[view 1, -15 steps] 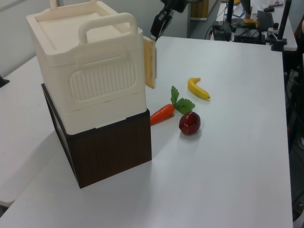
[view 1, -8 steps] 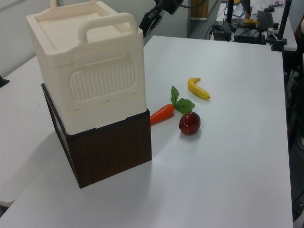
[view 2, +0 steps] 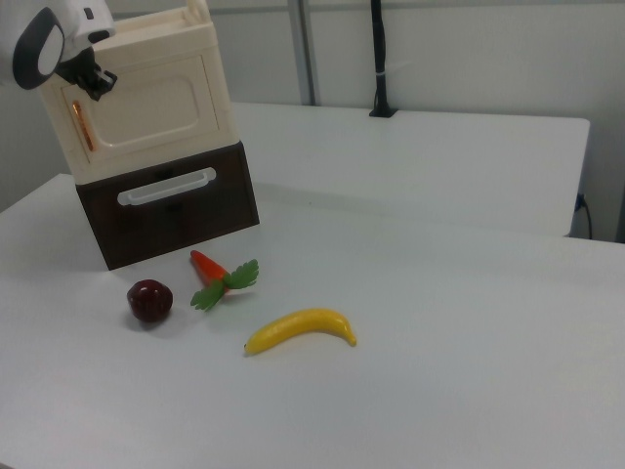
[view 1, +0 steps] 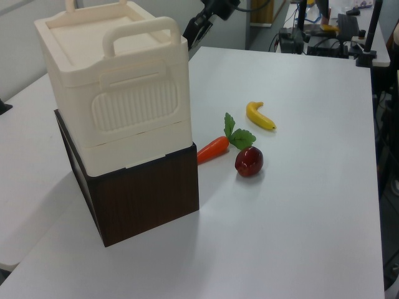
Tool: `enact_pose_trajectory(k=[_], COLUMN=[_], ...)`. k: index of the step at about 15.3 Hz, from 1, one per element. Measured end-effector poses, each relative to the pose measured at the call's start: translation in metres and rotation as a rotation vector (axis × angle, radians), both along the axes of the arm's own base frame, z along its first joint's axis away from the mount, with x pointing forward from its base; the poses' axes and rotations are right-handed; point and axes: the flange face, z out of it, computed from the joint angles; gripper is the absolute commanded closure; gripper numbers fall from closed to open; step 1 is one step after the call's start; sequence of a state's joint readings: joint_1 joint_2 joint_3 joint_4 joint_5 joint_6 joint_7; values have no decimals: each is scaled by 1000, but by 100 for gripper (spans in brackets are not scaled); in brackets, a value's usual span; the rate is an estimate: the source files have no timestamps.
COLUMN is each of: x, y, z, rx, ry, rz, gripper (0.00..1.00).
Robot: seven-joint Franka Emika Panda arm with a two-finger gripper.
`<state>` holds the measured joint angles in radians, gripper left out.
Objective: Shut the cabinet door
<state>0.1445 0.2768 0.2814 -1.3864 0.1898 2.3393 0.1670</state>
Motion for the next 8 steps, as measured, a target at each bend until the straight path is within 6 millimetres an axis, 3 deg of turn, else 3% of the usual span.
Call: enact_pose_trajectory(k=[3, 8], x=[6, 11], y=[-23, -106], z=[-16, -45], rx=[-72, -272], ry=[73, 264], rz=[-17, -94], gripper=[100, 100])
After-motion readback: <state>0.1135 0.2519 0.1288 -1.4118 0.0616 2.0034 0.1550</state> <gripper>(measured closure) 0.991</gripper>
